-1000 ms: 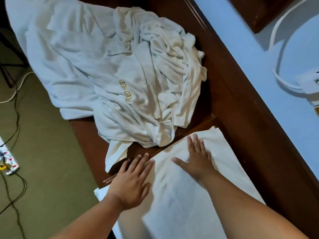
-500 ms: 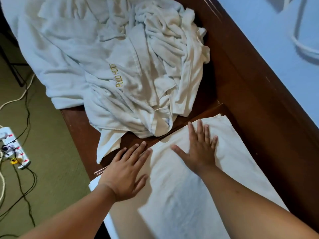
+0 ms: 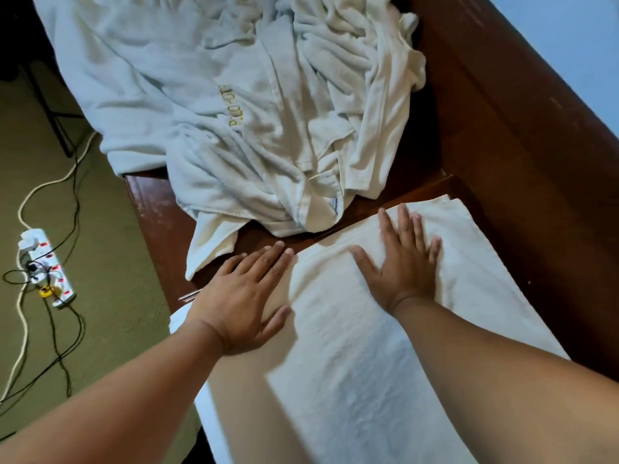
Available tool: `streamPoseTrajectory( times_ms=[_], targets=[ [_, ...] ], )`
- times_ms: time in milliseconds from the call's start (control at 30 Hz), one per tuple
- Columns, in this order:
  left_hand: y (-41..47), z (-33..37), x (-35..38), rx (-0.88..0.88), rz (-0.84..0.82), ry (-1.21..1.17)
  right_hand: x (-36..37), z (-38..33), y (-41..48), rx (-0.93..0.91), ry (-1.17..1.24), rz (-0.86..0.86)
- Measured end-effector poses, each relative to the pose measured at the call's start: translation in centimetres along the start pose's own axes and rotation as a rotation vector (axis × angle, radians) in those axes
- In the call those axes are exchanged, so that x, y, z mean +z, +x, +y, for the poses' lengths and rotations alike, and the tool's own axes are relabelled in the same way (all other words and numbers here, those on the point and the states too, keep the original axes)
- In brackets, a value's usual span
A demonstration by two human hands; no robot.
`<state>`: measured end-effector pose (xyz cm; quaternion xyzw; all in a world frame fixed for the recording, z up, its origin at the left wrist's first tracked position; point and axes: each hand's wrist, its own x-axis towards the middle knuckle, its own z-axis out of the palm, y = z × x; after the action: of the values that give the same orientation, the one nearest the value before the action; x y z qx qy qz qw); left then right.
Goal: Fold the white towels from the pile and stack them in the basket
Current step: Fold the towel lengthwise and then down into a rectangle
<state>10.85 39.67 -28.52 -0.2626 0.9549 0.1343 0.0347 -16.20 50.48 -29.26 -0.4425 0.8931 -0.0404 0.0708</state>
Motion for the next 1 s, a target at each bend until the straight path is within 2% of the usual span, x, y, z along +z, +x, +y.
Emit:
streamPoseTrajectory(
  times_ms=[400, 633, 1000],
  targets=[
    [-0.23, 0.37, -0.28, -0.046, 0.023, 0.023, 0.19, 0.16, -0.28, -0.009, 0.015, 0.035],
    [-0.45, 0.27, 0.19, -0.08, 0.145, 0.005, 0.28, 0.3, -0.31, -0.011, 0.009, 0.039],
    [-0.82, 0.24, 0.34, -0.062, 0.25, -0.039, 0.45, 0.31, -0.32, -0.008, -0.003, 0.051]
  ],
)
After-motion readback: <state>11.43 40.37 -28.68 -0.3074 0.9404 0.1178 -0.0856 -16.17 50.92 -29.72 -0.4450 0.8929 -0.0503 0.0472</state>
